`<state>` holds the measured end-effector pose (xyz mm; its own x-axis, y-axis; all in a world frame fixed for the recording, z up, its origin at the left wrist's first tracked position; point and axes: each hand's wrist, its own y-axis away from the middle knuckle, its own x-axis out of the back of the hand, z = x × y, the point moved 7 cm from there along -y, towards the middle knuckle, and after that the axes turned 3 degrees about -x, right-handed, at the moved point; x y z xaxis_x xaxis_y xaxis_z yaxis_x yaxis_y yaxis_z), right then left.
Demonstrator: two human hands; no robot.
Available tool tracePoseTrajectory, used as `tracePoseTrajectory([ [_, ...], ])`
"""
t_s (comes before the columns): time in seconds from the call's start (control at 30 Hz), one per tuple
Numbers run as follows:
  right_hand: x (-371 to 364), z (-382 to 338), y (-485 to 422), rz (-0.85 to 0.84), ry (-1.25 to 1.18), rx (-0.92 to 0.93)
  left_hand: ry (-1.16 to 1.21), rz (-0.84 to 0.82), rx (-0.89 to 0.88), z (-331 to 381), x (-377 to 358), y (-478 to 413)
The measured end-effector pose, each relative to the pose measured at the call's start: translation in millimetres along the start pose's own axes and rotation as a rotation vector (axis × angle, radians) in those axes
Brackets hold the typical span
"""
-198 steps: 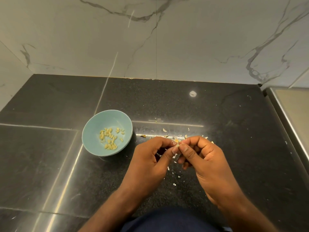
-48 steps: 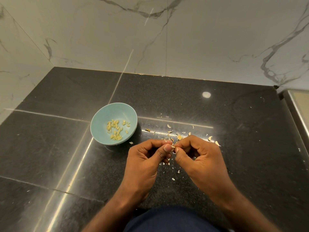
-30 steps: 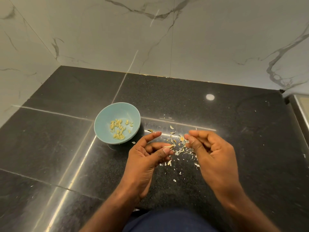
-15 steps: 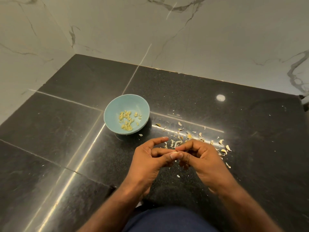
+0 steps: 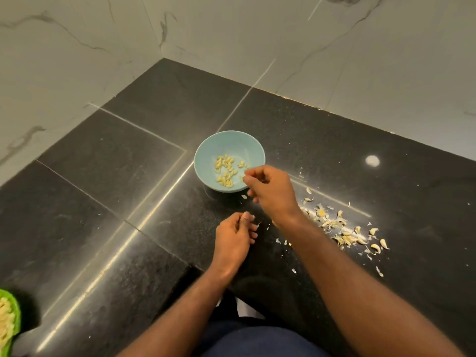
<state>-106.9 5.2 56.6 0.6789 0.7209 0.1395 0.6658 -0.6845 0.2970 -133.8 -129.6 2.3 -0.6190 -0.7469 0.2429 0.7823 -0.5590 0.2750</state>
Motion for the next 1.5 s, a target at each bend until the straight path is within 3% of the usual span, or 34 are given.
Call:
tracePoseTrajectory([
  [0.13, 4.8, -1.8, -6.5, 0.051, 0.019, 0.055, -0.112, -0.051, -0.188, 1.5, -11.6, -6.2],
  [0.33, 88.1, 52.0, 53.2, 0.278, -0.11, -0.005, -0.318, -0.046, -0.499, 3.1, -17.6, -5.7],
  [0.5, 106.3, 89.4, 103.4, 0.183, 0.067, -0.127, -0.457, -0.166, -0.706, 9.4, -31.0, 2.3],
  [0.73, 79.3, 106.3, 126.5, 0.043, 0.486, -0.048, -0.506, -0.166, -0.673, 9.1, -32.8, 4.9],
  [1.1, 80.1, 94.5, 94.6, 0.201, 0.629, 0.044, -0.535, -0.113, -0.731, 9.5, -32.2, 9.6],
  [1.23, 78.0, 94.7, 82.8, 0.175, 0.727, 0.043, -0.552, -0.103, -0.733, 11.5, -32.8, 11.2],
  [1.43, 85.0, 100.1, 87.2, 0.206, 0.591, -0.002, -0.517, -0.079, -0.594, 10.7, -30.6, 3.7],
  [1.5, 88.9, 99.9, 91.1, 0.221, 0.423, -0.066, -0.439, -0.078, -0.516, 13.0, -30.7, 2.1],
])
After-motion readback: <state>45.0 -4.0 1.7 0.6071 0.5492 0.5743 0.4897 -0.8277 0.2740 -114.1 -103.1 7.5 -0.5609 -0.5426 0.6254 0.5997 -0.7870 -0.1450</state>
